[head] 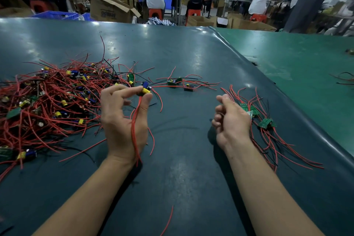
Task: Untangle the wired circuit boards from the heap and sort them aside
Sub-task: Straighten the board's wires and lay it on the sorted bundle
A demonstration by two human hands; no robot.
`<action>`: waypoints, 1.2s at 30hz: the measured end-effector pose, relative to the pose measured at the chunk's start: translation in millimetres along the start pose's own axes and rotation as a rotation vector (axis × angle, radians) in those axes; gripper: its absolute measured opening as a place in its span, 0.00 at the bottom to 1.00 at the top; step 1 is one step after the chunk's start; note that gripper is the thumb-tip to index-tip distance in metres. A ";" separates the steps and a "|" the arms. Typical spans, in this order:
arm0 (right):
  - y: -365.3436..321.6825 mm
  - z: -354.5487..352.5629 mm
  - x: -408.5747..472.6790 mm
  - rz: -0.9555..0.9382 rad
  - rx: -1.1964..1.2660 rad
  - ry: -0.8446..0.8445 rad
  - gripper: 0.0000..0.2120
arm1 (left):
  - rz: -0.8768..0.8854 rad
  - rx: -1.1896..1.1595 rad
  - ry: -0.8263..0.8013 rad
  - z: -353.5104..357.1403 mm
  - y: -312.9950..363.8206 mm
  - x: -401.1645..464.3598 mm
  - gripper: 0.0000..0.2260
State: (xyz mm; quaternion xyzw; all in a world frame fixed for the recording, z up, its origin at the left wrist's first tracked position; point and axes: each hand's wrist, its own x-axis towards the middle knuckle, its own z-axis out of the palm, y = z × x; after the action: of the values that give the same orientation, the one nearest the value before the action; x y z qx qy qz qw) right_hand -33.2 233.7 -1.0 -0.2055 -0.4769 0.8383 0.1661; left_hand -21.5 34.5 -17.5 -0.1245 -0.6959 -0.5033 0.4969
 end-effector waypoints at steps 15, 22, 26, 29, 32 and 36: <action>31.4 20.6 -50.6 -0.303 -0.362 -0.784 0.07 | 0.136 0.039 -0.287 -3.9 7.6 -0.2 0.05; 22.4 21.0 -47.6 -0.104 -0.213 -0.661 0.06 | -0.150 -0.172 -0.455 4.3 13.0 -8.1 0.14; 21.3 21.1 -44.0 -0.115 -0.222 -0.532 0.05 | -0.269 -0.196 -0.450 4.7 11.7 -7.4 0.09; 19.8 22.3 -41.0 -0.131 -0.221 -0.415 0.03 | -0.204 -0.129 -0.422 5.3 14.7 -7.7 0.06; 11.8 21.5 -31.8 -0.123 -0.107 -0.279 0.08 | -0.134 -0.084 -0.342 4.5 15.6 -5.5 0.05; 1.5 13.8 -17.5 -0.103 0.066 -0.128 0.08 | -0.054 -0.037 -0.338 3.3 17.8 -4.1 0.05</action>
State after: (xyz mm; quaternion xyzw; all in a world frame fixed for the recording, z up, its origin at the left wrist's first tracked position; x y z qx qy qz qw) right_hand -25.2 214.6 7.3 -0.1212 -0.4684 0.8555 0.1847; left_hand -9.4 46.8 -10.6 -0.1977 -0.7633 -0.5010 0.3568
